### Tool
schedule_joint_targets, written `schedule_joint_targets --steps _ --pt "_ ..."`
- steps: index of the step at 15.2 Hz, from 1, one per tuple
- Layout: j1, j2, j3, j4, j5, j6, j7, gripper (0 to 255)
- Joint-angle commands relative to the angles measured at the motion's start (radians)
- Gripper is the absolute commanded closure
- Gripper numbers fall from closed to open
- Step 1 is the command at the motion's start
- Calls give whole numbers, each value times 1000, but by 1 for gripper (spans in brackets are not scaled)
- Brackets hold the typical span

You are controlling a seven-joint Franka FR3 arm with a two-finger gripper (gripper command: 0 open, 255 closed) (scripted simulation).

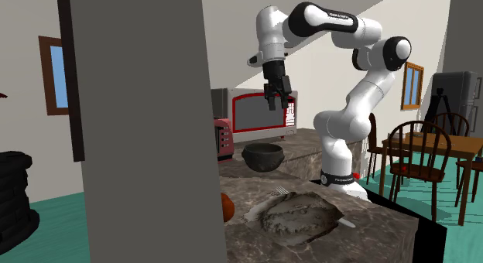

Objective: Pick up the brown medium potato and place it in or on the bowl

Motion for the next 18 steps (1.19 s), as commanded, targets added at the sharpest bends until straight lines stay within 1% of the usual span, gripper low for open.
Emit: schedule_joint_targets --steps 1,5,9,14,18 --pt "0 0 0 0 0 0 0 0" --pt "-1 90 64 -17 79 108 126 0" --pt "-1 202 124 -11 148 221 243 0" --pt "-2 367 189 28 215 361 380 0" --pt "-6 512 231 83 250 467 484 0"
